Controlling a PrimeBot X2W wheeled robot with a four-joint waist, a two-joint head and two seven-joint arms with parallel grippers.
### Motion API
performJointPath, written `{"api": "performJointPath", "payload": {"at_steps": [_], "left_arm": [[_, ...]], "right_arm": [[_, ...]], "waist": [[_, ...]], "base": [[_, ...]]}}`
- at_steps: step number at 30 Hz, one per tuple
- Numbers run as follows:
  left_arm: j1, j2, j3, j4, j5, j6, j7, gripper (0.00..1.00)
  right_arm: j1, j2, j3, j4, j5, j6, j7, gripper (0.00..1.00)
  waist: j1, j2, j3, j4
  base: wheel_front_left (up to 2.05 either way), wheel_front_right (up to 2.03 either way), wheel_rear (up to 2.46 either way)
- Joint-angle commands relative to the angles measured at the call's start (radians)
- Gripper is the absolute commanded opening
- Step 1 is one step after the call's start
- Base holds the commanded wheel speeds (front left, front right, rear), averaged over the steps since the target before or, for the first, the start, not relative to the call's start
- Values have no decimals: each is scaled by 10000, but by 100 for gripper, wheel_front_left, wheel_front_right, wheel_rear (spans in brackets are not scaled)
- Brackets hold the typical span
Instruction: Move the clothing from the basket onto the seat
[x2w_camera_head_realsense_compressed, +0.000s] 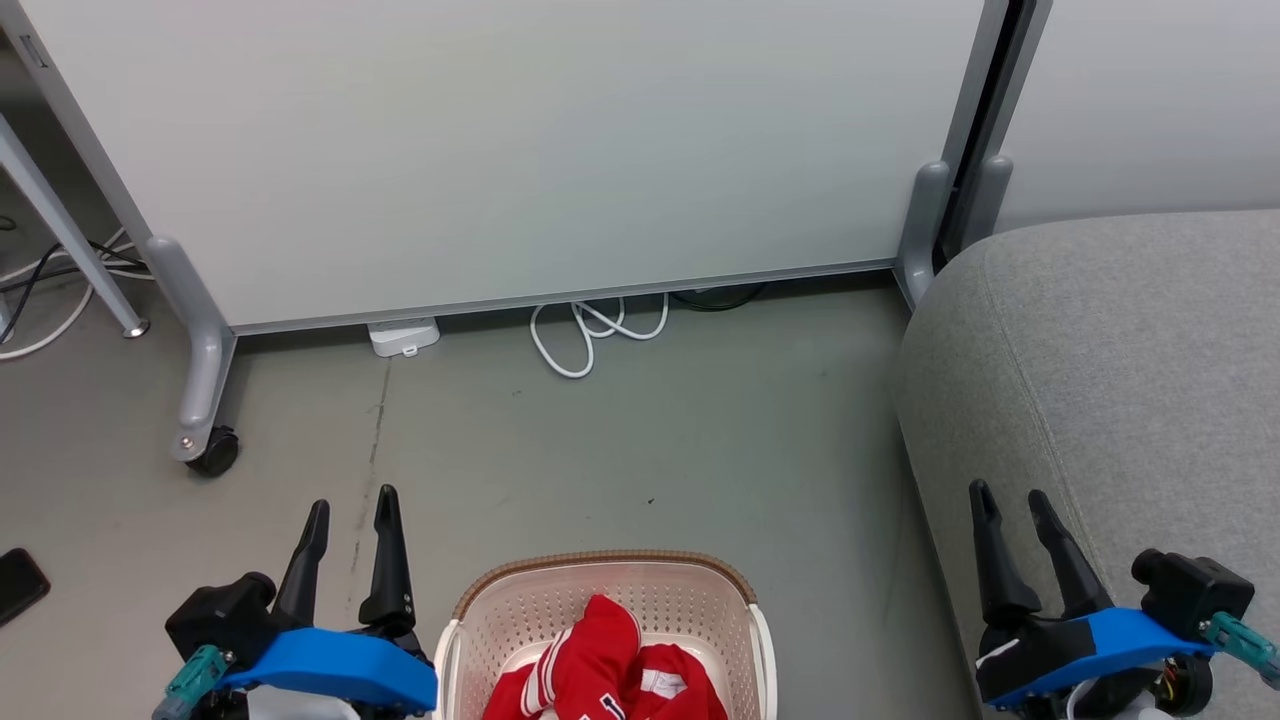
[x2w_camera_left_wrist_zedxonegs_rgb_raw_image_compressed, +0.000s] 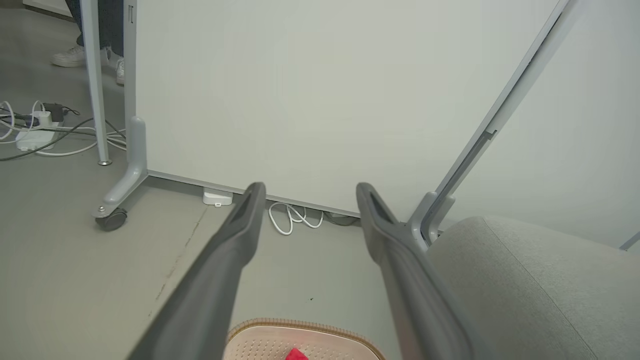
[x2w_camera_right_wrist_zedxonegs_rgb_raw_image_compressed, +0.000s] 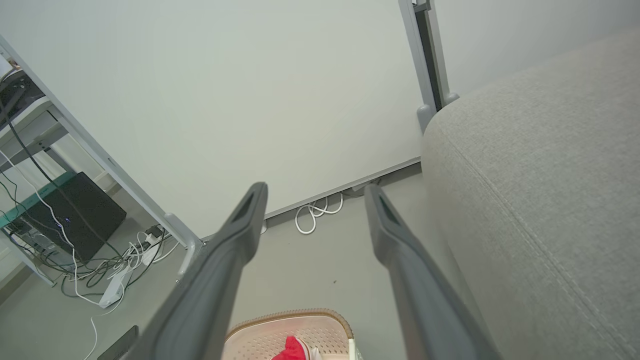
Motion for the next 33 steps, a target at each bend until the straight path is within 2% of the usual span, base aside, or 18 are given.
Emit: {"api": "performJointPath", "payload": {"at_steps": [1, 14, 33], "left_arm": [[-97, 57, -36, -16, 254, -36, -124, 100], [-98, -2, -112, 179, 1351, -197, -442, 100], [11, -191, -83, 355, 2418, -334, -808, 100]], "right_arm": [[-212, -81, -3, -32, -309, 19, -100, 100], [-205, -90, -20, 81, -1601, 22, -387, 100], [-128, -98, 15, 179, -2852, 25, -651, 100]], "waist": [[0, 0, -3, 11], [0, 0, -47, 50], [0, 0, -41, 95]], "base": [[0, 0, 0], [0, 0, 0], [0, 0, 0]]}}
